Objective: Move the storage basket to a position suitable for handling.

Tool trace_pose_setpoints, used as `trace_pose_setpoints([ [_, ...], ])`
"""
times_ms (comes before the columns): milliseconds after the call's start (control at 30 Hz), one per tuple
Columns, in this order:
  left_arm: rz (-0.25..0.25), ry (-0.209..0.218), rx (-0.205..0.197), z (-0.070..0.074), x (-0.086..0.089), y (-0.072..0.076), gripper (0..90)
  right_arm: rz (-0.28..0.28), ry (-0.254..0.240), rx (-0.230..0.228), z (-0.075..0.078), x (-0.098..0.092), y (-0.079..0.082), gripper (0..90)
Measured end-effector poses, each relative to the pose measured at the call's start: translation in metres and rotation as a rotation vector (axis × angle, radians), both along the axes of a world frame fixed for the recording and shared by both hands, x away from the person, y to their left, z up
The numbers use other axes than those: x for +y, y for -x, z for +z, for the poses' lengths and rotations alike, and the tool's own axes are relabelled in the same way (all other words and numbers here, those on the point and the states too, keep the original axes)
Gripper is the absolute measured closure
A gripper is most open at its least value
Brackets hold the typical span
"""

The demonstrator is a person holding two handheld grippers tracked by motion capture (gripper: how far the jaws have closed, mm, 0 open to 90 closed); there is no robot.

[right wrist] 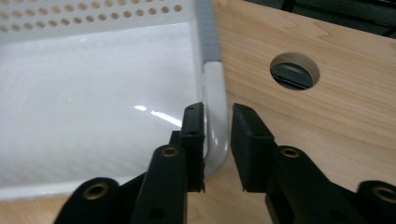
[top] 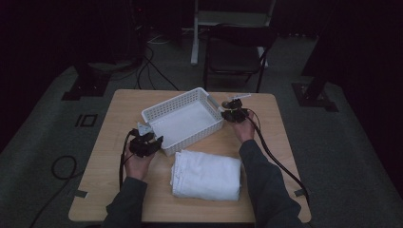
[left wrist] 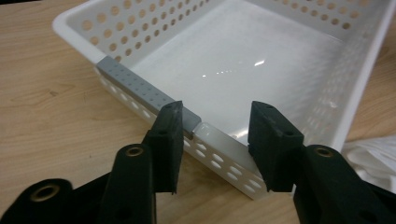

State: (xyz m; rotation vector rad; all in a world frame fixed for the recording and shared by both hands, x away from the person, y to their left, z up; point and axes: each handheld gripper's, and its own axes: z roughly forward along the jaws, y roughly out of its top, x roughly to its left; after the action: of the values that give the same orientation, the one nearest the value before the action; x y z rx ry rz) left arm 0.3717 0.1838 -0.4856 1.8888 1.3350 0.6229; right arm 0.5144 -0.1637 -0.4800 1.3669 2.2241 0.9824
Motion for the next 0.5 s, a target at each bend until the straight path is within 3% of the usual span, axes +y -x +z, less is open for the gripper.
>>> trace_pose_setpoints([
  [100, -0.007, -0.014, 0.0, 0.0, 0.002, -0.009, 57.7, -0.013, 0.0, -0.002, 0.0, -0.003, 0.008, 76.7],
  [233, -0.043, -0.007, 0.035, 0.003, 0.006, -0.022, 57.8, -0.025, -0.022, 0.006, -0.001, -0.01, 0.015, 75.5],
  [367, -0.053, -0.014, 0.033, 0.002, 0.005, -0.034, 58.0, -0.035, -0.031, 0.003, -0.002, -0.016, 0.023, 74.2],
  [467, -0.054, -0.004, 0.036, 0.001, 0.005, -0.043, 58.9, -0.043, -0.027, 0.0, -0.002, -0.018, 0.028, 73.3],
  [500, -0.057, -0.006, 0.038, 0.001, 0.005, -0.046, 60.0, -0.053, -0.004, -0.005, -0.001, -0.019, 0.035, 72.1],
])
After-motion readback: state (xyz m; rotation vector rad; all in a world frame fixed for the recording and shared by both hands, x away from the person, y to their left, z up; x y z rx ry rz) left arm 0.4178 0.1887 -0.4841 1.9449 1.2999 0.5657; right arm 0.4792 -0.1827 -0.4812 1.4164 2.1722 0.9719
